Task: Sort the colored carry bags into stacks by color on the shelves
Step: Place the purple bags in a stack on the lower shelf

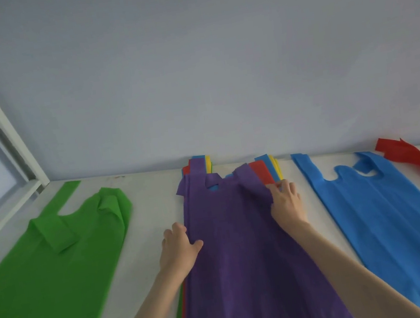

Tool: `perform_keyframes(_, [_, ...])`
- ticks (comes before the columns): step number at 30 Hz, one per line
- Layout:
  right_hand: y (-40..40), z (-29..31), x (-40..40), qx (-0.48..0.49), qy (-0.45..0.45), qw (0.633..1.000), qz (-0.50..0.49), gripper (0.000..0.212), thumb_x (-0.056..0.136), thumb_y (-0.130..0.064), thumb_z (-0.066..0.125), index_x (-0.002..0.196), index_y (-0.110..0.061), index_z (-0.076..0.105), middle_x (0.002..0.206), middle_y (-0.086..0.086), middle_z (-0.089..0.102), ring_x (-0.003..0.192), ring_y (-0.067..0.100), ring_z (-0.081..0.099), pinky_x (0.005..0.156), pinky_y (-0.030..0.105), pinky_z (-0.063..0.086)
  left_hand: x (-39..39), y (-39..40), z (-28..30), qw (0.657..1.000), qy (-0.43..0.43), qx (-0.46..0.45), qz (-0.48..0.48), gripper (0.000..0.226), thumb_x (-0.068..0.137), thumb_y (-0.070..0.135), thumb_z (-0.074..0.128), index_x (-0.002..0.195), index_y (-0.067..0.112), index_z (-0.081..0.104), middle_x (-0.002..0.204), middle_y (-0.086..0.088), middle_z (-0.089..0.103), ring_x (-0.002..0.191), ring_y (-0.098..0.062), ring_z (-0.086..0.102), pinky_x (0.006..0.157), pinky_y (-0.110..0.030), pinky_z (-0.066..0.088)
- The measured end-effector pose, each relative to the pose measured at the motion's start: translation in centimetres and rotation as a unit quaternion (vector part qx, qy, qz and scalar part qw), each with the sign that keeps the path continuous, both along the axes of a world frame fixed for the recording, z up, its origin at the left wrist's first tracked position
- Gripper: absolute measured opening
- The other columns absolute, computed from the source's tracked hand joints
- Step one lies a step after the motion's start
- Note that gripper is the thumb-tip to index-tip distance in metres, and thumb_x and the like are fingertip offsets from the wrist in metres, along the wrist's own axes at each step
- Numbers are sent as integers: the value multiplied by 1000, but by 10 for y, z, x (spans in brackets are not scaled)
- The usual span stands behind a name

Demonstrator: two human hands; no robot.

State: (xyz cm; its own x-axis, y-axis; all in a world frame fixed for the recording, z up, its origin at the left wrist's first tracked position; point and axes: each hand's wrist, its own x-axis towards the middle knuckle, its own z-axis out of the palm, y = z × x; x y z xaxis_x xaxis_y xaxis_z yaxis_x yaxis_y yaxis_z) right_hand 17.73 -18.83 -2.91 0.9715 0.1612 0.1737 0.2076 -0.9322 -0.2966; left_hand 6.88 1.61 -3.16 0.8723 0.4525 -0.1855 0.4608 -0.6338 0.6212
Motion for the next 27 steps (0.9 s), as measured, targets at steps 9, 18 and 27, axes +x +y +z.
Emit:
perform_keyframes(9, [1, -11, -10, -184, -57, 970, 149, 47, 64, -14, 33, 80, -23, 76, 95, -1, 71, 87, 18, 66, 71, 28, 56, 1, -2, 0, 1000, 11, 0, 9, 47, 87, 24, 62, 125, 6, 42, 128, -14, 43, 119, -30, 49, 98, -35, 41])
perform_keyframes(18, [8, -4, -8, -151, -29, 988, 25, 28, 73, -8, 72, 101, -6, 69, 140, 13, 50, 132, 28, 46, 102, 44, 42, 1, -5, 0, 1000, 7, 14, 12, 45, 87, 23, 62, 124, 4, 42, 127, -15, 43, 118, -30, 48, 97, -36, 41])
perform_keyframes(27, [6, -8, -1, -89, 4, 993, 71, 49, 91, -3, 38, 139, -12, 37, 152, 10, 27, 137, 29, 31, 109, 36, 31, -2, -5, -1, 1000, 2, 10, 8, 46, 89, 23, 60, 127, 4, 41, 127, -15, 43, 115, -30, 49, 95, -35, 43])
